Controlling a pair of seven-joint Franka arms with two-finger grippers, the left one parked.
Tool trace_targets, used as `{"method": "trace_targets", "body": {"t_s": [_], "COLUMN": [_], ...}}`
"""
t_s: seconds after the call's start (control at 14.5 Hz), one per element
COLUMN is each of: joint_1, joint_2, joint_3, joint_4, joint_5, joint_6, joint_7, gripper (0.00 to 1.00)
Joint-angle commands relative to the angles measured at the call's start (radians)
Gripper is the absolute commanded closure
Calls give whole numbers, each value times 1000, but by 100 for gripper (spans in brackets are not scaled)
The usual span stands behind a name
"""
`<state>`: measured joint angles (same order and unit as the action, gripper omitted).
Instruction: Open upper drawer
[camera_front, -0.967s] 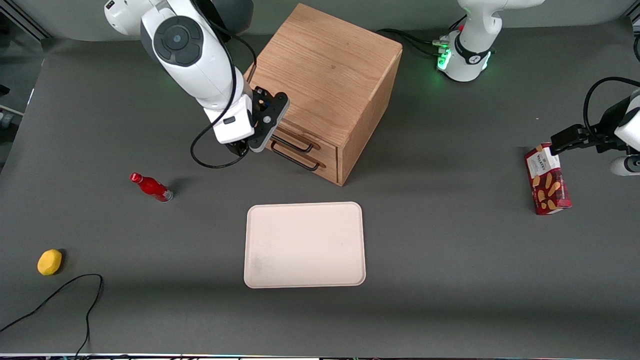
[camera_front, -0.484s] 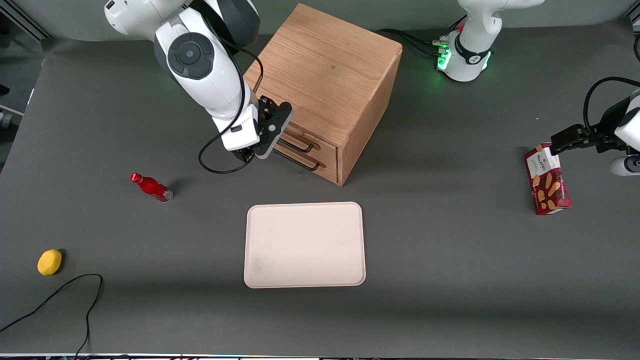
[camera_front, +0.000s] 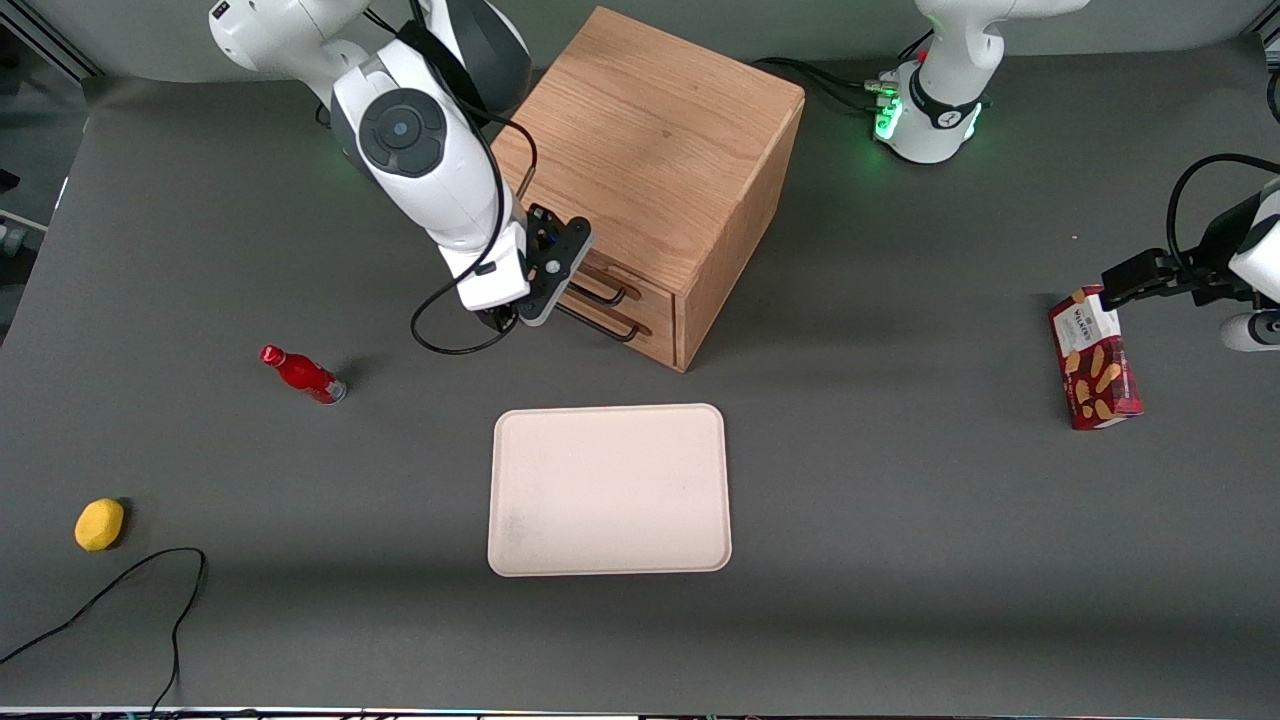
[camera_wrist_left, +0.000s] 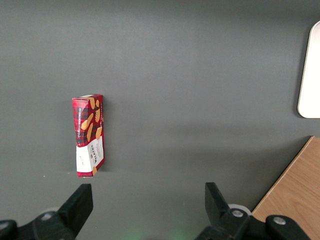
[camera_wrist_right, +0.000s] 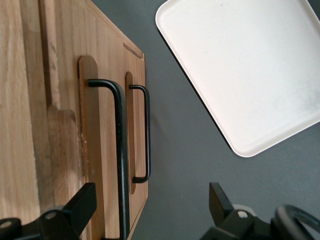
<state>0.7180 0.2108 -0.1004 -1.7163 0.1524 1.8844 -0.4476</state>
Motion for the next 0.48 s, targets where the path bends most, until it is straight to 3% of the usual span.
{"method": "trace_targets", "body": {"t_s": [0.0,0.41], "joint_1": [14,14], "joint_2": [13,27], "joint_3": [-4,-4], "joint_4": [-6,-59], "joint_5": [-11,-40], "joint_6": [34,110], "joint_7": [17,18], "gripper": [0,0]}}
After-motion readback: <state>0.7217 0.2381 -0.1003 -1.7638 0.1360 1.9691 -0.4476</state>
